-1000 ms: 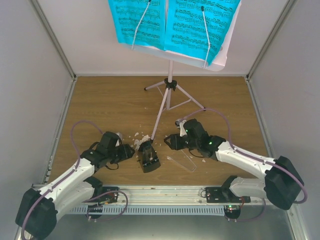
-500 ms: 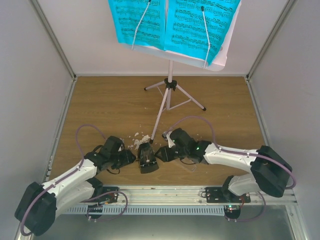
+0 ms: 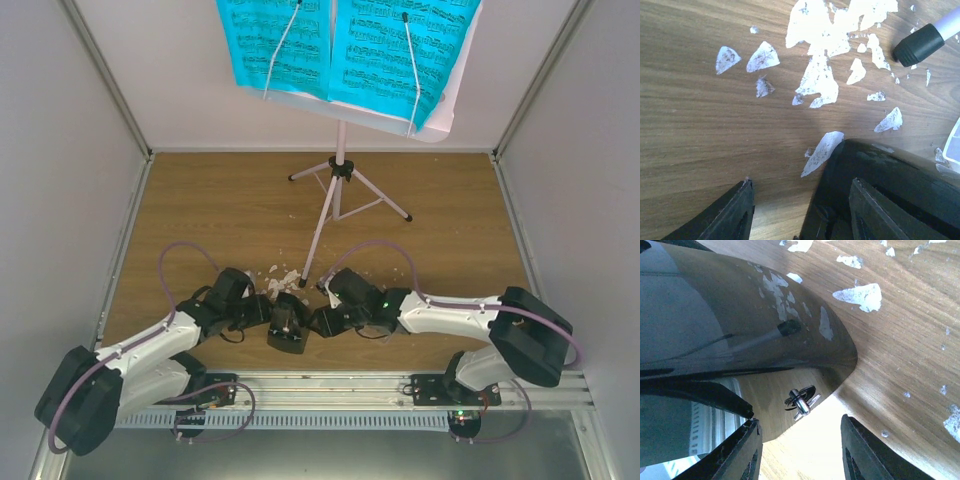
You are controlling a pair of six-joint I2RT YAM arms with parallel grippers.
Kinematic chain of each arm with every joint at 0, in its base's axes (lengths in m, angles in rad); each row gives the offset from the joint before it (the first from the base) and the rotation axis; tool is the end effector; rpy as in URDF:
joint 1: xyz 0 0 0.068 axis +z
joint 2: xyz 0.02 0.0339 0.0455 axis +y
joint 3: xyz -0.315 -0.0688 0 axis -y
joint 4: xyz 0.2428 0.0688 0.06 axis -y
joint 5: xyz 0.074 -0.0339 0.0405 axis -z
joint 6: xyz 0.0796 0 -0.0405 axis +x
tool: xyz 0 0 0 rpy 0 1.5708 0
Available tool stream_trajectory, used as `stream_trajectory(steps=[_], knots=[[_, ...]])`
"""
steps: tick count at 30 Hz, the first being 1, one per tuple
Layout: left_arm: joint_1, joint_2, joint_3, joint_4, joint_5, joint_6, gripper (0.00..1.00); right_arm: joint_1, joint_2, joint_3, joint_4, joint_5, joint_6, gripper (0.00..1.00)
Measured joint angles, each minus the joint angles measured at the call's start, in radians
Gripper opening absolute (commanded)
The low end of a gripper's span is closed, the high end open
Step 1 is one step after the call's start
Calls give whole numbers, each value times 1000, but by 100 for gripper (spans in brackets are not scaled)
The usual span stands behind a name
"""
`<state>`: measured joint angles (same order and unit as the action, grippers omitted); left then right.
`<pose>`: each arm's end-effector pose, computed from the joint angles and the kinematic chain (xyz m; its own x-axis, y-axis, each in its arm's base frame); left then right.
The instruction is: Pack up the instrument practice props
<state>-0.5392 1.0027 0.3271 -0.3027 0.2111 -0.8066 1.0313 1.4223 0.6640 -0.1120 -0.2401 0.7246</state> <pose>0.1307 -0.0976 0.1481 -0.9275 -0.2677 -0.2609 -0.0970 0.8465 -0.5234 0.1319 0.2572 0.1859 -0.8986 -0.2476 -0.3621 -0.4226 0.7099 0.5634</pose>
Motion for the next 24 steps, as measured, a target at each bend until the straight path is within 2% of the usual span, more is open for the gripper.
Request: stream_trajectory(steps=[10,16,19,24], knots=[[-36,38,11,49,-8,28,57,16,-53,0,-69,114,52,51],[-44,6,18,40,-22,40,66,22,-220,-26,-47,185,10,78],[-46,-13,20,29,-31,39,76,75,-338,-63,16,201,-86,85],[-46,-34,24,23,-44,35,83,150,-416,-77,91,220,-241,93]])
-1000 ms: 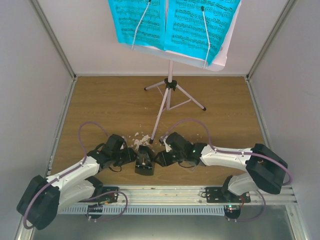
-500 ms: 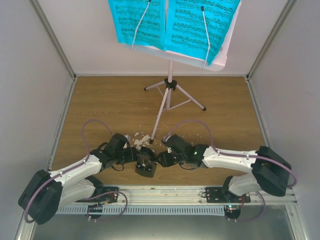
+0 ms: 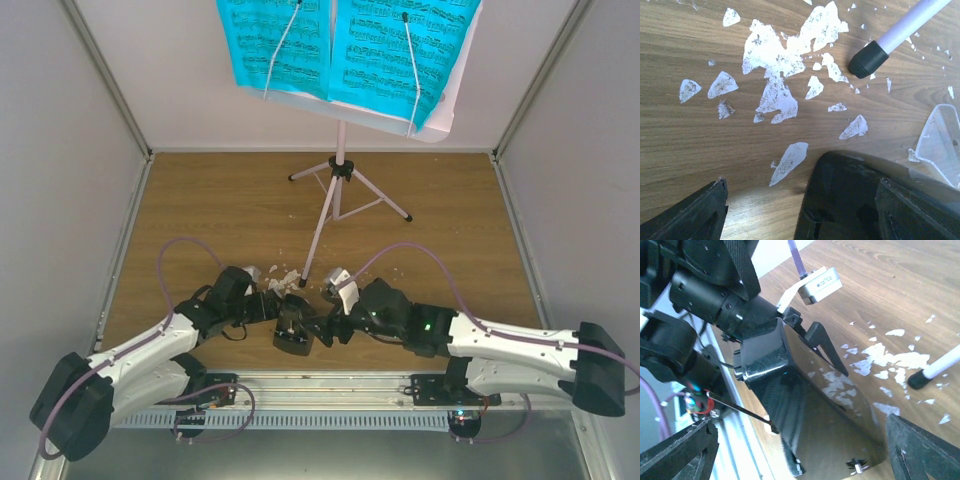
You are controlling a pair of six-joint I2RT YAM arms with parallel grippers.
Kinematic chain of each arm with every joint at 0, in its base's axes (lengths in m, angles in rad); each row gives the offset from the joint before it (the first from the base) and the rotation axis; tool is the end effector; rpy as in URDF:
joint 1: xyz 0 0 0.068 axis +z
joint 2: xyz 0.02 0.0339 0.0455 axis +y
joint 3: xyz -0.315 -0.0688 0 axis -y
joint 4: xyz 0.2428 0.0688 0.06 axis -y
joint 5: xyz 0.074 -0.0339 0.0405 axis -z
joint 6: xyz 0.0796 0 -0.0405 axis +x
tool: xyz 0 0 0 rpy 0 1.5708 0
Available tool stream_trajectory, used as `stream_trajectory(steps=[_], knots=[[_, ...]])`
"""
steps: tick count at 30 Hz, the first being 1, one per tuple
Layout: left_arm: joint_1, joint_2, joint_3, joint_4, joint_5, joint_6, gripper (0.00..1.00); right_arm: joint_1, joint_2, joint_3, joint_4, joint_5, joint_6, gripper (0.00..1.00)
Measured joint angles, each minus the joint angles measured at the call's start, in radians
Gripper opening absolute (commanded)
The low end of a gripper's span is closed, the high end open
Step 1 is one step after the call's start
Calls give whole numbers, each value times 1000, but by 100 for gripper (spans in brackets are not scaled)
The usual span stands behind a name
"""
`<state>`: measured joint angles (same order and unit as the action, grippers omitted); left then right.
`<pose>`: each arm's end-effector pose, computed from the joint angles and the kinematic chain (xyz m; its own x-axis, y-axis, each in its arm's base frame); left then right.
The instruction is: Pack up the instrument practice props
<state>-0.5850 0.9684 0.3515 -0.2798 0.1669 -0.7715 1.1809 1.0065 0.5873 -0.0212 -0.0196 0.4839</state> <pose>0.1340 -0.1046 0.1624 -0.9069 -0.2240 -0.3570 -0.0018 0.8491 -0.5282 0.0885 0.2195 0.2702 -0.5768 -0.1799 -0.7968 -0.7492 0.5053 0.4282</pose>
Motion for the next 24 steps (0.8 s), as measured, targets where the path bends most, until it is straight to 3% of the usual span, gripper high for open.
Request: stream_trajectory(steps=[3,7,10,24], knots=[[0,-21,0,-5,-2,-6,84,8,19,4,10,21,-87,93],[-2,-52,0,-11,-3,-15,85,16,24,2,45,21,-165,78],[-3,-63,0,-13,-3,-21,86,16,24,2,74,23,-211,74],[-3,-71,0,-13,2,-21,86,-47,119,30,101,-33,-365,69]])
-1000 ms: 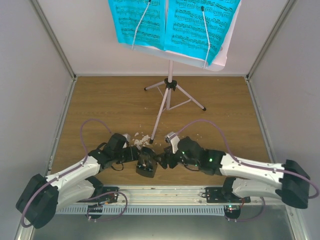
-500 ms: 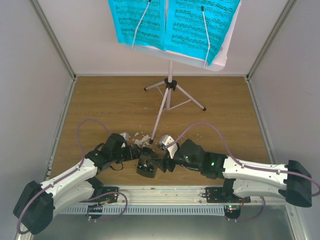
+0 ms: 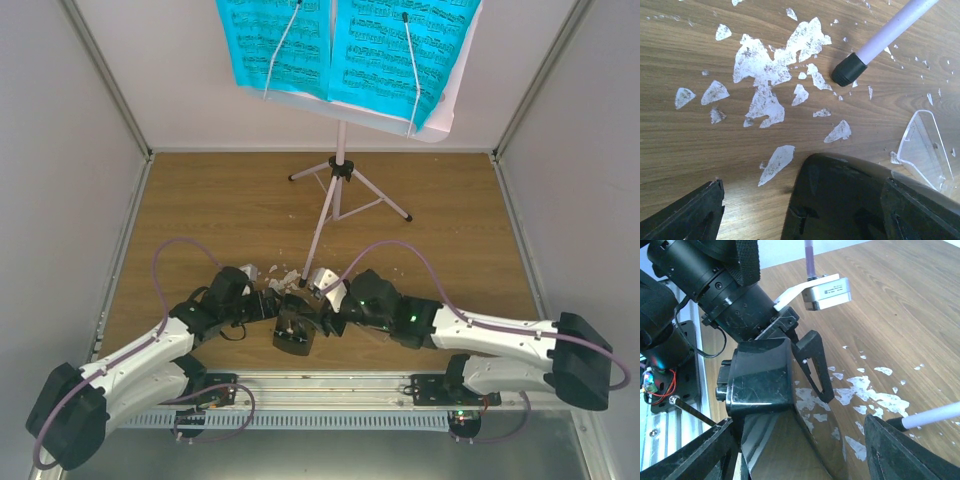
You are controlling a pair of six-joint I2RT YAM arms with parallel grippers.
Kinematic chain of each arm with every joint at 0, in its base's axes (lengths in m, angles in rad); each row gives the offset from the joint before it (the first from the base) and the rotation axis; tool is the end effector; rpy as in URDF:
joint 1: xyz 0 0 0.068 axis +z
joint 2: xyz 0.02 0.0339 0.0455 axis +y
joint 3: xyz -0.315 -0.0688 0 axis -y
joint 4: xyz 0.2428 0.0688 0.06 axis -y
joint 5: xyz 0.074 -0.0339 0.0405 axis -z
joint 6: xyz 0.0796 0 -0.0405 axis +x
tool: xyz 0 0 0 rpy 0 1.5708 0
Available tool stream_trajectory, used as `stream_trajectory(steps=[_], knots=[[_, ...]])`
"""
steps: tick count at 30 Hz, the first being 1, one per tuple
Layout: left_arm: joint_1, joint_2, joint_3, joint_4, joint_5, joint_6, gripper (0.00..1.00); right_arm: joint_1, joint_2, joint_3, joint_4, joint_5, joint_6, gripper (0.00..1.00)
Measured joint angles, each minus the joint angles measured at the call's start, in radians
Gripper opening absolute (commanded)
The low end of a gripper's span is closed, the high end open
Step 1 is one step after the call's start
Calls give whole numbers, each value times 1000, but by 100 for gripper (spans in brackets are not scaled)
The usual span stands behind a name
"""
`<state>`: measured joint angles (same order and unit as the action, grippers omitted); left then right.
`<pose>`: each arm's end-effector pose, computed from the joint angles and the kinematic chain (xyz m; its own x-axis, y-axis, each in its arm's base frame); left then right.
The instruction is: Pack up the instrument practice props
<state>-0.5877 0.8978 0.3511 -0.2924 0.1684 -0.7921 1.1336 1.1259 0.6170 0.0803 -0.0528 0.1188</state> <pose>0.1292 -0.1021 0.1714 -0.8903 -0.2501 -0.3805 0.0086 0.8263 -0.5632 0.1085 0.2421 0.2681 -0.2844 -0.3289 -0.9005 -0.8976 0.4213 0.1296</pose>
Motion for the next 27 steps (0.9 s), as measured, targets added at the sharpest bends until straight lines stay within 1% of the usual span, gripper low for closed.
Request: stream_trajectory(steps=[6,12,14,21,27], knots=[[0,-2,-3,3,11,-1,86,-23,57,32,11,-74,-35,67],[0,-11,-12,16,23,-1,85,-40,106,55,34,-134,-58,62],[0,-11,-14,21,26,0,85,-45,117,58,39,-150,-61,58],[0,-11,-15,36,34,10,85,-59,116,58,40,-185,-67,39],[0,-11,-15,46,62,27,85,-82,74,47,2,-142,-70,37]])
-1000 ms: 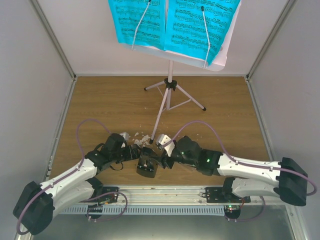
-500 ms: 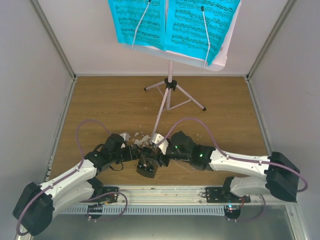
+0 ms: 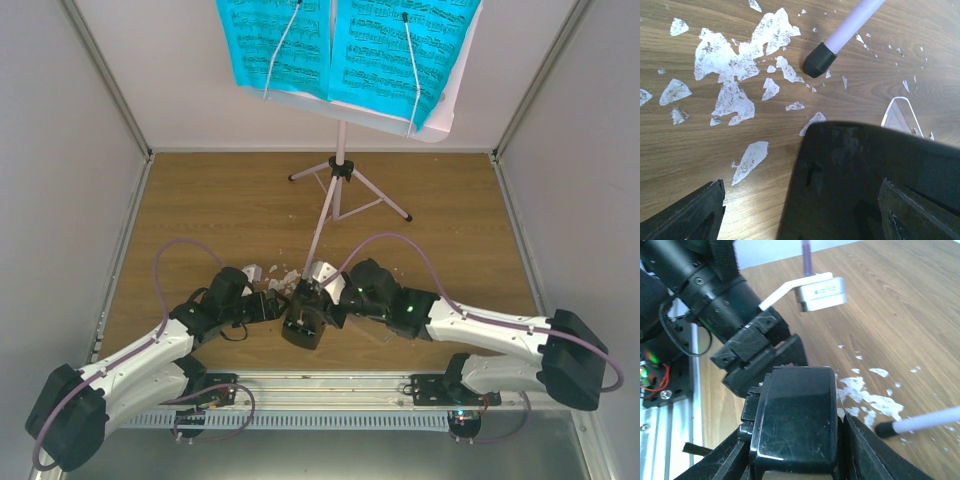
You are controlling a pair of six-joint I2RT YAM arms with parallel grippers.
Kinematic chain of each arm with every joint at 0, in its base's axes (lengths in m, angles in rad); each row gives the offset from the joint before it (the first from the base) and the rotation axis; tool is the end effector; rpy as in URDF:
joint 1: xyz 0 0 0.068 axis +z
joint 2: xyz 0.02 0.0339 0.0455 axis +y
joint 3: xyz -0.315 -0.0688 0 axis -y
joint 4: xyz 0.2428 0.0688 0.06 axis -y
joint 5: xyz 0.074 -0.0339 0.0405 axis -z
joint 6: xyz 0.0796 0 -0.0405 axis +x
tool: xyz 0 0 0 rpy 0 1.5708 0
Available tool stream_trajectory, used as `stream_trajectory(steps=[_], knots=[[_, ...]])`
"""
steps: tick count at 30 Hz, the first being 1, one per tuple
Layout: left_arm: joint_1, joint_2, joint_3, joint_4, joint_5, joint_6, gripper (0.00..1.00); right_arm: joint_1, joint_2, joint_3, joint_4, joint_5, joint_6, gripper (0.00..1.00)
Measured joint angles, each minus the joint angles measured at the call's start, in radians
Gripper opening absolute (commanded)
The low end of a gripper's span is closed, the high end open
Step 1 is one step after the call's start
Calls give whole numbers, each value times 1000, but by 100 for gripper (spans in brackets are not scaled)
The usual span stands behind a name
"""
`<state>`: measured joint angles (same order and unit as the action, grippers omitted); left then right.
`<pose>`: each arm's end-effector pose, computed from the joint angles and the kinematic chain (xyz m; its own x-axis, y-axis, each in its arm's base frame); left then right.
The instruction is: Pack up the instrument practice props
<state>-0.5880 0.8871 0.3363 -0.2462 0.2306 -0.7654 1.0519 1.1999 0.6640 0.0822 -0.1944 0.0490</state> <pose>0.1274 -0.1068 0.1734 -0.8954 -0.2137 -0.3907 0.0729 0.7951 -0.6021 0.1265 0.2525 0.2680 -0.2630 -0.3637 -0.8936 -0.9263 0.3540 0.1286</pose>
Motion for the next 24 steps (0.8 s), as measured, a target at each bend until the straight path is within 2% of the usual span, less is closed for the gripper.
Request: stream_trajectory(steps=[11,24], knots=[[0,0,0,19,24,16,84,-44,-101,-50,-59,100,1,37],[0,-10,0,27,24,18,84,-124,-118,-93,9,110,-23,38]])
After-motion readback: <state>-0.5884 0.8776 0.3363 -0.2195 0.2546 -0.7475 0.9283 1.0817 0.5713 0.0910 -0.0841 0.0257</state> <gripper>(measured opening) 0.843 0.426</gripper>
